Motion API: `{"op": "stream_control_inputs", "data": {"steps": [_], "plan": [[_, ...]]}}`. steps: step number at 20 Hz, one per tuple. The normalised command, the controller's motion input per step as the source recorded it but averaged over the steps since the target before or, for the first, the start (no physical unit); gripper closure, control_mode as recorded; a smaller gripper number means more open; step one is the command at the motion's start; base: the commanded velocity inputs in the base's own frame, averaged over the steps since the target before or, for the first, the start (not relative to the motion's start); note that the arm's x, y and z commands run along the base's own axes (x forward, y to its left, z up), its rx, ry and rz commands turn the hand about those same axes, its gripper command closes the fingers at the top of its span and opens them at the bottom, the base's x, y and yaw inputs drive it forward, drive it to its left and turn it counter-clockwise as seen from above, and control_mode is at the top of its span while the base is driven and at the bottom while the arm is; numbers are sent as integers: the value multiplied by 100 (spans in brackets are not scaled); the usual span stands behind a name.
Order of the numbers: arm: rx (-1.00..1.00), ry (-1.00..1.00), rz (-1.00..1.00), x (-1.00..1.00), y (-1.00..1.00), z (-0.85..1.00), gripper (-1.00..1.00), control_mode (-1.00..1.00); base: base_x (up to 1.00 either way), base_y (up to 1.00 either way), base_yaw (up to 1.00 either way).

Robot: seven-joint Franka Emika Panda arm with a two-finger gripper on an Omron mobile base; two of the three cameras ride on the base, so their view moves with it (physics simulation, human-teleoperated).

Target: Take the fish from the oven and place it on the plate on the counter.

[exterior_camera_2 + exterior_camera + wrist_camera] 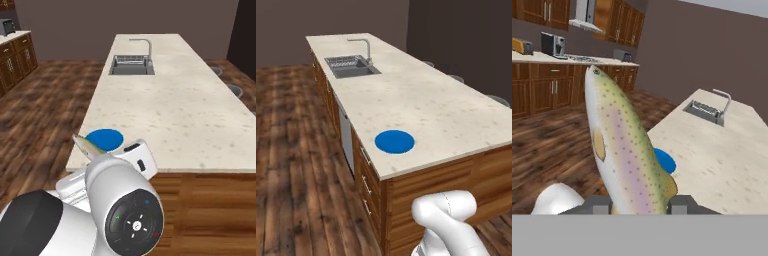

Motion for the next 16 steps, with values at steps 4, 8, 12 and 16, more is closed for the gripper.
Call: {"op": "stream_control_inputs", "data": {"steps": [4,8,12,16], "plan": [[0,0,0,0,0,0,100,100,37,-9,-8],[0,0,0,0,0,0,100,100,68,1,-11],[0,0,0,0,0,0,100,100,74,53,-11],[0,0,0,0,0,0,100,100,47,70,-6]]}}
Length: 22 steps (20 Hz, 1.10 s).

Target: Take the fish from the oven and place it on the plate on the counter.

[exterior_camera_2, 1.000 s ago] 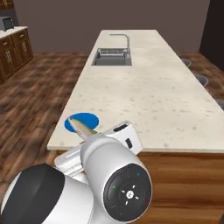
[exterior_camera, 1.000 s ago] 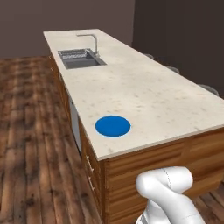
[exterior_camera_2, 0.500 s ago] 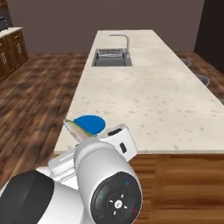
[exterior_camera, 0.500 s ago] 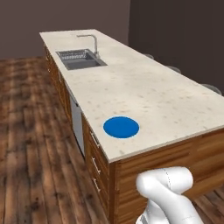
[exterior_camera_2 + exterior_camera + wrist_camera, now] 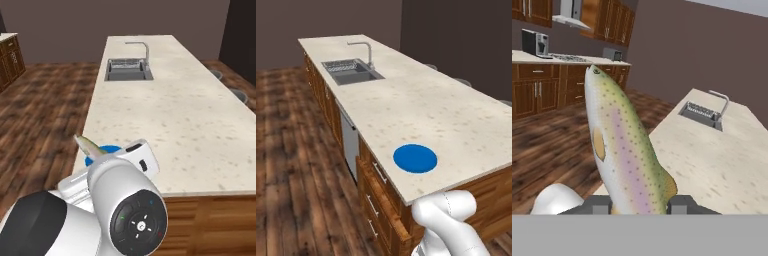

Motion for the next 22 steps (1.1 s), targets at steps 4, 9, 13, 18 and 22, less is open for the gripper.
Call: {"op": "stream_control_inputs", "data": {"steps": [4,9,13,18,22], "plan": [[0,0,0,0,0,0,100,100,52,30,-5],[0,0,0,0,0,0,100,100,15,1,-5],[0,0,0,0,0,0,100,100,0,-4,-17],[0,0,0,0,0,0,100,100,24,-32,-21],[0,0,0,0,0,0,100,100,45,-48,-20]]}}
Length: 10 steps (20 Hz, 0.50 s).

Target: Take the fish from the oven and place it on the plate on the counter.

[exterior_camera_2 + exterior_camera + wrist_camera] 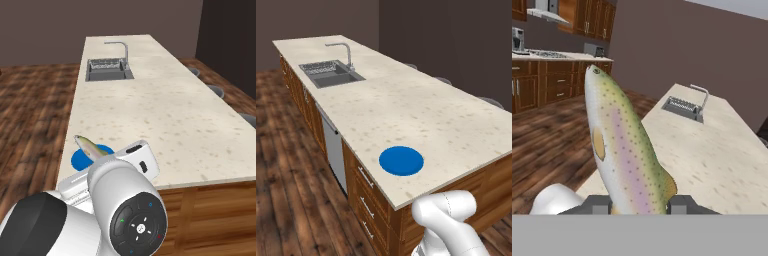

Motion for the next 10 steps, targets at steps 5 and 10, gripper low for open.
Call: {"op": "stream_control_inputs", "data": {"steps": [5,10], "plan": [[0,0,0,0,0,0,100,100,34,-40,-18],[0,0,0,0,0,0,100,100,47,-12,-18]]}}
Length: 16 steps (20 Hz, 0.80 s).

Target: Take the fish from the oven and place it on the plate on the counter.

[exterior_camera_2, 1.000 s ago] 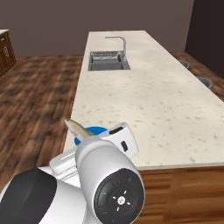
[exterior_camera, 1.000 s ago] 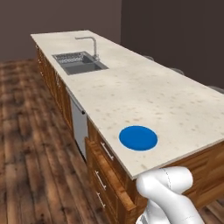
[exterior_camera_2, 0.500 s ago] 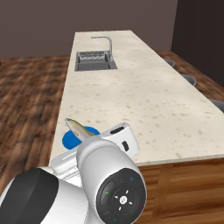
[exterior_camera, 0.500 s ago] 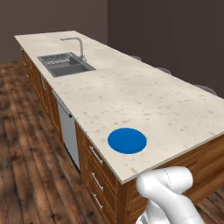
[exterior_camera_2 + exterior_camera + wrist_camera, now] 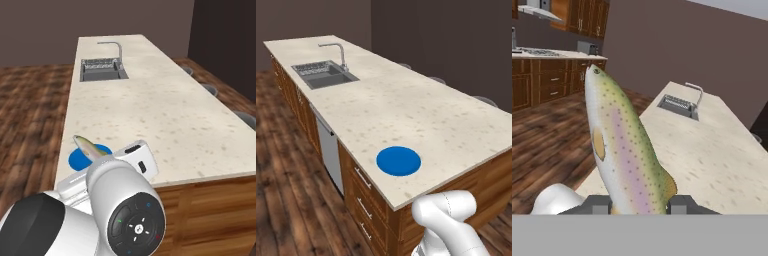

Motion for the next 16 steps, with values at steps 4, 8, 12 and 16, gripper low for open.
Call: {"op": "stream_control_inputs", "data": {"steps": [4,8,12,16], "plan": [[0,0,0,0,0,0,100,100,22,-27,-15],[0,0,0,0,0,0,100,100,0,-32,-19],[0,0,0,0,0,0,100,100,0,-40,-20],[0,0,0,0,0,0,100,100,-1,-32,-18]]}}
